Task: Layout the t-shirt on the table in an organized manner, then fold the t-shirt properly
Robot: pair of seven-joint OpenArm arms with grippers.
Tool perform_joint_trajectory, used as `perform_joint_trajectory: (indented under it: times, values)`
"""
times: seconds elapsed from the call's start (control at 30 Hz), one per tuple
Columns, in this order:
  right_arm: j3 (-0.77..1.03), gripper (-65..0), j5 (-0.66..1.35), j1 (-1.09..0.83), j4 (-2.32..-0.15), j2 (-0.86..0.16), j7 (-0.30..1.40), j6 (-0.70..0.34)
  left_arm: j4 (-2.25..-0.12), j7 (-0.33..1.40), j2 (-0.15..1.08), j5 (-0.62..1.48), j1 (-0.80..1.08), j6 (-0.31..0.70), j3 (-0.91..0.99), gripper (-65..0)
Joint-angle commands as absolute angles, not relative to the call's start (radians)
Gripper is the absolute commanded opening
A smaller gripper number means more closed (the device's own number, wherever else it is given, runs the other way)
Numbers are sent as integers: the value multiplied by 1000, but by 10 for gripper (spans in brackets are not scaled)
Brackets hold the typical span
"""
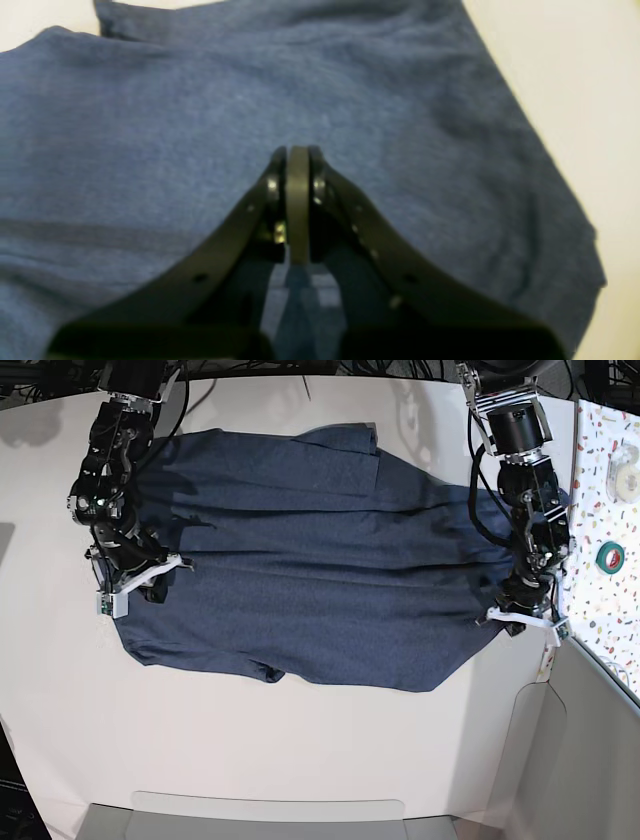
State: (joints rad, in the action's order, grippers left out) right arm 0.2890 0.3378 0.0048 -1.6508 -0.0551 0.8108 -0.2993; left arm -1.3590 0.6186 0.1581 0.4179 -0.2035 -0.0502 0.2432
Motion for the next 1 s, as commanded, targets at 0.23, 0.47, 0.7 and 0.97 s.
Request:
perform_joint_trajectory:
  times: [0.23,0.47,0.7,0.97]
  values:
    - [213,-650,344,53,-1555,-59,782,-302,-1207,576,171,420,-397,-41,197,-648]
    - [205,-650,344,44,-1518,-59,780,-302,-972,524,174,417,-552,-41,191,-648]
    - [205,-650,344,30,-1518,-59,780,-302,-746,503,180,415,-639,-41,189,-648]
    - [205,-650,344,30,-1517,-59,780,-302,-766,661,180,420,-633,-39,199,-648]
